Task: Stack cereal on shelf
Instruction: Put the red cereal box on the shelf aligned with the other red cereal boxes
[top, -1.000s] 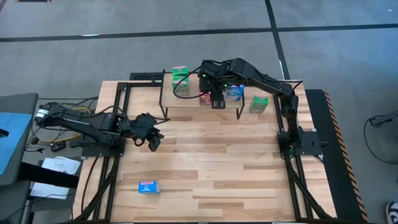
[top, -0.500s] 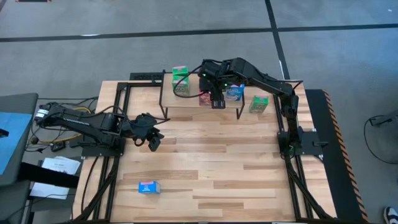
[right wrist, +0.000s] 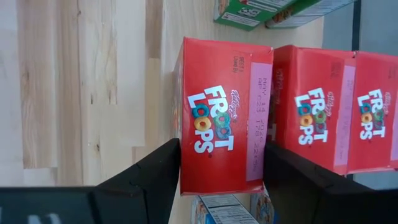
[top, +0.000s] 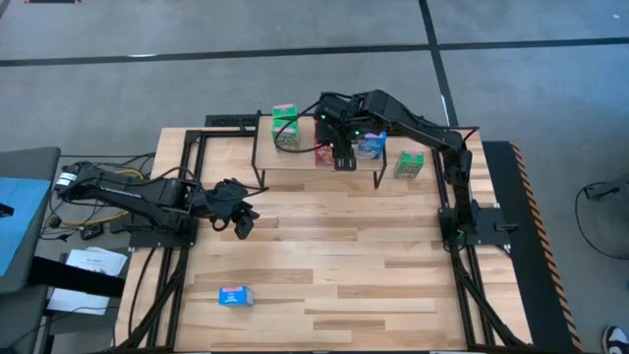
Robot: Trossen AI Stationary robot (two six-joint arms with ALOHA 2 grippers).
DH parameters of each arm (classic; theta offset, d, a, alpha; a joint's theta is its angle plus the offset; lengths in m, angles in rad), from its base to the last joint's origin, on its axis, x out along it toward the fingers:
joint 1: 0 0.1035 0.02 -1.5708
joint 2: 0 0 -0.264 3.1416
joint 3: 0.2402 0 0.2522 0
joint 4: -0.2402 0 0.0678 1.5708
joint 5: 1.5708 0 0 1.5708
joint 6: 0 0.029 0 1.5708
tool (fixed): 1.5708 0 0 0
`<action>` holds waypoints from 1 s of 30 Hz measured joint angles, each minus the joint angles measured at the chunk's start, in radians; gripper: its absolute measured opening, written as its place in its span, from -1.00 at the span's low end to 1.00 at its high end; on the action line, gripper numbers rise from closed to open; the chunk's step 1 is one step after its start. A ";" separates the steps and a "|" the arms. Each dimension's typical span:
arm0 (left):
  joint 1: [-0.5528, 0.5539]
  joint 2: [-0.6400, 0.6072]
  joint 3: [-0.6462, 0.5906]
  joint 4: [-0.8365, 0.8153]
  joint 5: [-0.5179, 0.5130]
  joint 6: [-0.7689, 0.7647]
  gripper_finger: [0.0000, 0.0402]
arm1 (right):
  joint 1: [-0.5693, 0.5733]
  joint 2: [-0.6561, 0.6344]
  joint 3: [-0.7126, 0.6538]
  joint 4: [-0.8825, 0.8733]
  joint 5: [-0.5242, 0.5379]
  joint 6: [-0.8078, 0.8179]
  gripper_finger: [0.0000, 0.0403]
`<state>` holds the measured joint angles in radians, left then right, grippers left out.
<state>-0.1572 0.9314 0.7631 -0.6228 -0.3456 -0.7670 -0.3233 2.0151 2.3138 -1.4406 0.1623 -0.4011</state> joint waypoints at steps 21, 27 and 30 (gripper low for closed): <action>0.000 0.000 0.000 0.000 -0.001 0.000 -0.11 | 0.002 0.000 0.000 -0.025 0.020 0.000 0.55; 0.000 0.000 0.000 0.000 -0.001 0.000 -0.11 | 0.003 0.000 0.000 -0.050 0.020 0.012 0.55; 0.000 0.000 0.000 0.000 -0.001 0.000 -0.11 | 0.003 -0.001 0.000 -0.053 0.020 0.028 0.55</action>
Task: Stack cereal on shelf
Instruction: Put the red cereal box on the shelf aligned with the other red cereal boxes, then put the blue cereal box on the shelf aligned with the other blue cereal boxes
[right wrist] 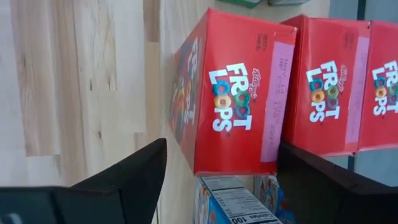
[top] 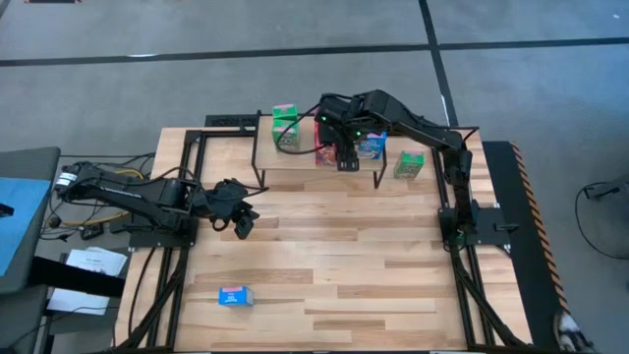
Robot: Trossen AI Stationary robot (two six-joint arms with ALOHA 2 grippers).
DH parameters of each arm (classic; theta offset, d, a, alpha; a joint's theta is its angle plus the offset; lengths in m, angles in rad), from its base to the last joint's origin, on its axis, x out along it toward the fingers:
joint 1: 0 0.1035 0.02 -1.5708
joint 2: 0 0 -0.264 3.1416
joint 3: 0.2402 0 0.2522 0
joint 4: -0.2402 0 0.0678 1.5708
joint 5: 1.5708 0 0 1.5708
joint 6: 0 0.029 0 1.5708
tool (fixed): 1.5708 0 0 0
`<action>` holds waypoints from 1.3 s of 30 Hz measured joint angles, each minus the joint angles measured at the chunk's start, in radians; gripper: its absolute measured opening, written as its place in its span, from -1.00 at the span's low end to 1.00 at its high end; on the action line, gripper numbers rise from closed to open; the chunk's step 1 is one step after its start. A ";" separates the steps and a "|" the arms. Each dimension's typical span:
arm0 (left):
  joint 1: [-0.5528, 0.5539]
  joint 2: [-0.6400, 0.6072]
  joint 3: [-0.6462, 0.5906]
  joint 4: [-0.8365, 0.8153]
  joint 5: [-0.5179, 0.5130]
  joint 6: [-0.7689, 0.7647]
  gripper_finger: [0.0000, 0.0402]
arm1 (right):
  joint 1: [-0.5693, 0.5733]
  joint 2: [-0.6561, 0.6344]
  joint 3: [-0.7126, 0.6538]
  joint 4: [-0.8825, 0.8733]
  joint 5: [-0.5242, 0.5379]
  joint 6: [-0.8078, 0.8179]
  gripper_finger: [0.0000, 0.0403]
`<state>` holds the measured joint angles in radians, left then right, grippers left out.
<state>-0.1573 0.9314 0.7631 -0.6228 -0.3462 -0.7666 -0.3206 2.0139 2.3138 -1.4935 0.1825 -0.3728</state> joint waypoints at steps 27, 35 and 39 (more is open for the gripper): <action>0.000 0.000 0.000 0.000 0.000 0.000 -0.11 | 0.089 -0.128 -0.001 -0.079 0.002 0.181 0.54; 0.000 0.000 0.000 0.000 0.000 0.000 -0.11 | 0.211 -0.160 0.000 -0.078 -0.001 0.219 0.54; 0.000 0.000 0.000 0.000 0.000 0.000 -0.11 | 0.260 -0.171 0.000 -0.078 -0.001 0.252 0.54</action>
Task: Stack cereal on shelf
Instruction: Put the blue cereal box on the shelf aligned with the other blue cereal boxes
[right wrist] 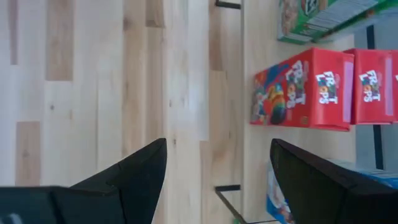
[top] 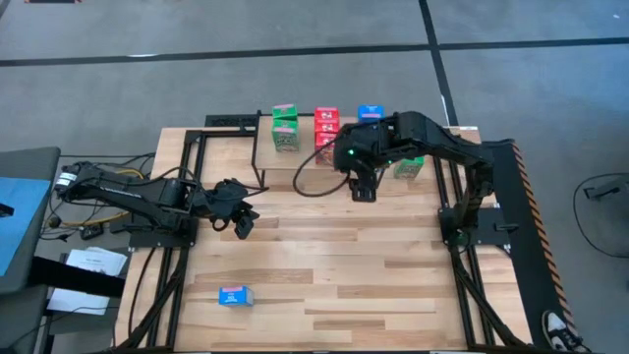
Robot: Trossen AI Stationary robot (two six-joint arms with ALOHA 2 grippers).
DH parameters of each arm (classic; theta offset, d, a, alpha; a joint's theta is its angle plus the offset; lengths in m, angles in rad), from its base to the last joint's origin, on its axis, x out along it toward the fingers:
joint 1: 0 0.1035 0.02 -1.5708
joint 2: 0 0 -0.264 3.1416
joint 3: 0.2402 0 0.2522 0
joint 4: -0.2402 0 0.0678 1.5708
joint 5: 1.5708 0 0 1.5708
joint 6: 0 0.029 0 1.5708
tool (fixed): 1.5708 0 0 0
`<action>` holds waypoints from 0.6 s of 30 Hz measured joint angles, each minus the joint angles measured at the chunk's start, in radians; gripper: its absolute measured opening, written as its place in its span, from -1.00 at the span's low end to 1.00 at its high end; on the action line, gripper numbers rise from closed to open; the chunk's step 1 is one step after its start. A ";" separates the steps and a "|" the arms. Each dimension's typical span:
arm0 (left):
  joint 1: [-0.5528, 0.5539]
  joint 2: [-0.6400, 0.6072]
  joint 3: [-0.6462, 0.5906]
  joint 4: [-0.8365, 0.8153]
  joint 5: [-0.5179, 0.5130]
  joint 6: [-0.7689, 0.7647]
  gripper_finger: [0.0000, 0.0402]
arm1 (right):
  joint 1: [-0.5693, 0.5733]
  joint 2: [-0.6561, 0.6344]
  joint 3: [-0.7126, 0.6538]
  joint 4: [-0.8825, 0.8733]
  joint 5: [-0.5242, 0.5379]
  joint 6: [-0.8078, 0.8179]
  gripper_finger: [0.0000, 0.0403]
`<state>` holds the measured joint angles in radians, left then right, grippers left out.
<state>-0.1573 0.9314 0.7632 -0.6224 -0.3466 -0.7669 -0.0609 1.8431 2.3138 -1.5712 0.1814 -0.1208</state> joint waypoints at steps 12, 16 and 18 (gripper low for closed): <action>0.000 0.000 0.000 0.000 0.000 0.000 -0.11 | 0.119 -0.144 -0.185 -0.001 0.000 0.192 0.54; 0.000 0.000 0.000 0.000 0.000 0.000 -0.11 | 0.168 -0.205 -0.312 -0.002 0.001 0.258 0.54; 0.000 0.000 0.000 0.000 0.000 0.000 -0.11 | 0.192 -0.231 -0.357 0.001 0.001 0.296 0.54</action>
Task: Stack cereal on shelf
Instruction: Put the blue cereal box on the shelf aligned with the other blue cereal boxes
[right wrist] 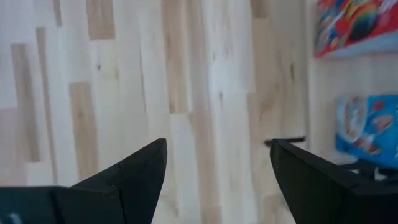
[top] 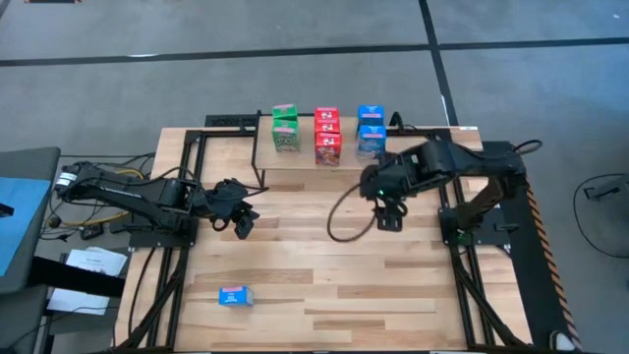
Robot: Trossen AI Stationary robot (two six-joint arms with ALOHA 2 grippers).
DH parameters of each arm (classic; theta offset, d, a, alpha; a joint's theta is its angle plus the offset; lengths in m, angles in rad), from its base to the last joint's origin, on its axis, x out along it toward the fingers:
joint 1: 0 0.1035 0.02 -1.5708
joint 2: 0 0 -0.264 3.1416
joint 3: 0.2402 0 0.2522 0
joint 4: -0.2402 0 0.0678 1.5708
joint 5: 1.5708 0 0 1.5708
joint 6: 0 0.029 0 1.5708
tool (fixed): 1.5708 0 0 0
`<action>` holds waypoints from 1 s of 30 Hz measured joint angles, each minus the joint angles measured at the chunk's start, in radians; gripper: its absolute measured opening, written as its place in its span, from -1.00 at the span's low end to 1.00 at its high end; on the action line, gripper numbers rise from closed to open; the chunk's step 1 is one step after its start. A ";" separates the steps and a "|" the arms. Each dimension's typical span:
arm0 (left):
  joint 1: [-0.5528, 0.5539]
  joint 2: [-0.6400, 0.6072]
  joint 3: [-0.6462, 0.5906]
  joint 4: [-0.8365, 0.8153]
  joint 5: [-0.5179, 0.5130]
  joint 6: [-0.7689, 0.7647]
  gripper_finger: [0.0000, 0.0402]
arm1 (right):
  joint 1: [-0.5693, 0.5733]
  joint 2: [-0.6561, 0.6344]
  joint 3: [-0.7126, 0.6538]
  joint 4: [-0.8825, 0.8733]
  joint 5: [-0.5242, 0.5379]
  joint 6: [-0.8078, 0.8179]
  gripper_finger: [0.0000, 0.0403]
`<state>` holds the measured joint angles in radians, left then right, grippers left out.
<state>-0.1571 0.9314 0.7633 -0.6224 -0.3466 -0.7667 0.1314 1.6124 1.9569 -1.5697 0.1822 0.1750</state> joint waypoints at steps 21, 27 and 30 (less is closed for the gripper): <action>0.000 0.000 0.000 0.001 -0.004 0.000 -0.11 | 0.185 -0.050 -0.162 0.037 0.040 0.282 0.54; 0.000 0.000 0.000 0.003 0.000 -0.015 -0.11 | 0.190 -0.050 -0.162 0.059 0.053 0.289 0.54; 0.000 0.000 0.000 0.001 0.022 -0.031 -0.11 | 0.187 -0.050 -0.162 0.067 0.056 0.289 0.54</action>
<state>-0.1573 0.9314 0.7632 -0.6217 -0.3246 -0.7979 0.3180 1.5623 1.7950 -1.5025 0.2379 0.4641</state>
